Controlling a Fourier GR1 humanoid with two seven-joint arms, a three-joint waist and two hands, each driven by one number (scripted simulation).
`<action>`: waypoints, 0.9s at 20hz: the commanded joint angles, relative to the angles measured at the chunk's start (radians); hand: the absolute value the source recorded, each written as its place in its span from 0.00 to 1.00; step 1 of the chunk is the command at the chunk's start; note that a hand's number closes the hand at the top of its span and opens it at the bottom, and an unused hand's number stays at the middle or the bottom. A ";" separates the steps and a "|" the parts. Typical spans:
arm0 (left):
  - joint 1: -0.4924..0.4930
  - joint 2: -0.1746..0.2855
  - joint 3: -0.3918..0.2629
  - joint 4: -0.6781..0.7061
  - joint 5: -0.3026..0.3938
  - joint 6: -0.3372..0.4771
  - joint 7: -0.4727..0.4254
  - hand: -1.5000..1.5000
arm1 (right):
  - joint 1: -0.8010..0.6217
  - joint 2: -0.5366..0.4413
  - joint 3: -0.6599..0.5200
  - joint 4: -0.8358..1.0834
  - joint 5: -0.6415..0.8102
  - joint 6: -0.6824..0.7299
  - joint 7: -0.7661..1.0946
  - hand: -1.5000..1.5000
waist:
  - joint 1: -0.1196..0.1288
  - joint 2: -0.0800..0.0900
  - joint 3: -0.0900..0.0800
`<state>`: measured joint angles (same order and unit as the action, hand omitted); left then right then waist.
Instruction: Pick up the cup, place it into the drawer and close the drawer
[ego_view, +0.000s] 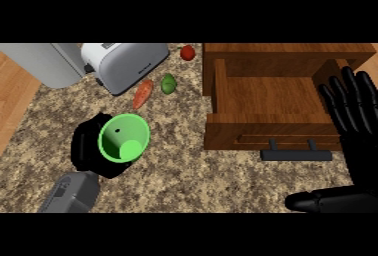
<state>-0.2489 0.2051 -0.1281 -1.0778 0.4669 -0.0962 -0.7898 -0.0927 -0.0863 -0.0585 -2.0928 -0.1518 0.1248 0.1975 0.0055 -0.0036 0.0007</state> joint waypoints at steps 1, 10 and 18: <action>-0.014 -0.014 -0.044 -0.234 0.005 0.075 0.182 1.00 | 0.039 -0.014 -0.019 0.001 -0.023 0.030 -0.022 0.00 | 0.001 -0.002 0.001; -0.209 -0.077 -0.007 -0.276 -0.050 0.189 0.359 1.00 | 0.021 0.015 -0.002 0.038 0.014 0.001 -0.053 0.00 | -0.011 0.004 -0.001; -0.393 -0.114 -0.013 -0.342 -0.123 0.326 0.583 1.00 | 0.047 0.028 0.016 -0.007 0.013 0.005 -0.060 0.00 | -0.010 0.003 0.000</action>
<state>-0.5805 0.1125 -0.1448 -1.4111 0.3821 0.1873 -0.2737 -0.0667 -0.0846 -0.0692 -2.0740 -0.1528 0.1437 0.1476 -0.0052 -0.0009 0.0006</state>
